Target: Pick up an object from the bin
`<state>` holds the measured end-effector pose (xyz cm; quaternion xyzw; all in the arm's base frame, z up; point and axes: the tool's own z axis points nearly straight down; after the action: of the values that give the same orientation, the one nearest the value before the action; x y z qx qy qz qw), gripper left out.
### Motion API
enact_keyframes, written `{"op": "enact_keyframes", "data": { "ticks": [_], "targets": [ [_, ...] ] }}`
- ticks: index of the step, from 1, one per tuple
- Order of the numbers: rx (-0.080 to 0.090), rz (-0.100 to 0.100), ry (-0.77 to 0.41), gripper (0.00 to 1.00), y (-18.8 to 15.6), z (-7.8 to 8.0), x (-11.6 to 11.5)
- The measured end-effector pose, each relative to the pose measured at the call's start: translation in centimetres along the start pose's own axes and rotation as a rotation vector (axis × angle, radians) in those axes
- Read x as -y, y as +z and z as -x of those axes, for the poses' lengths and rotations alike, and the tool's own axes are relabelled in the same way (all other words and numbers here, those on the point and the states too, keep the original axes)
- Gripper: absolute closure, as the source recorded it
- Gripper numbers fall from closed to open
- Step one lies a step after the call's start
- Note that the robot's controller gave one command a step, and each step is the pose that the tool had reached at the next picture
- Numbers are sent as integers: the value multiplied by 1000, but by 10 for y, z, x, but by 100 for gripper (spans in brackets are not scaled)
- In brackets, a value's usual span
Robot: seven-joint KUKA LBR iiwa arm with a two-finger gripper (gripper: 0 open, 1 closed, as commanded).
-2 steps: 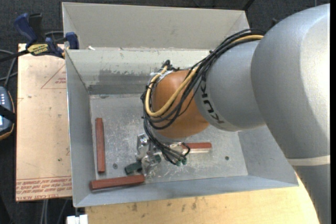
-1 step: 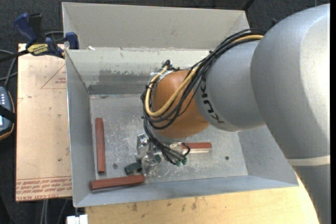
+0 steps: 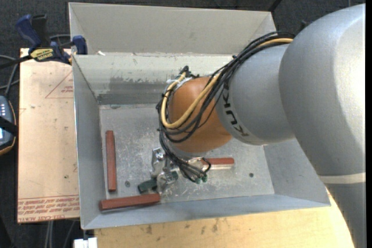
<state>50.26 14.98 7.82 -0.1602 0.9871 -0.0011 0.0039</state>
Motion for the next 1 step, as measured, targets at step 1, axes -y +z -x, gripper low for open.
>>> {"op": "enact_keyframes", "data": {
  "ticks": [1],
  "targets": [
    [-1, 4, -3, 100, -43, -3, -4]
  ]
}}
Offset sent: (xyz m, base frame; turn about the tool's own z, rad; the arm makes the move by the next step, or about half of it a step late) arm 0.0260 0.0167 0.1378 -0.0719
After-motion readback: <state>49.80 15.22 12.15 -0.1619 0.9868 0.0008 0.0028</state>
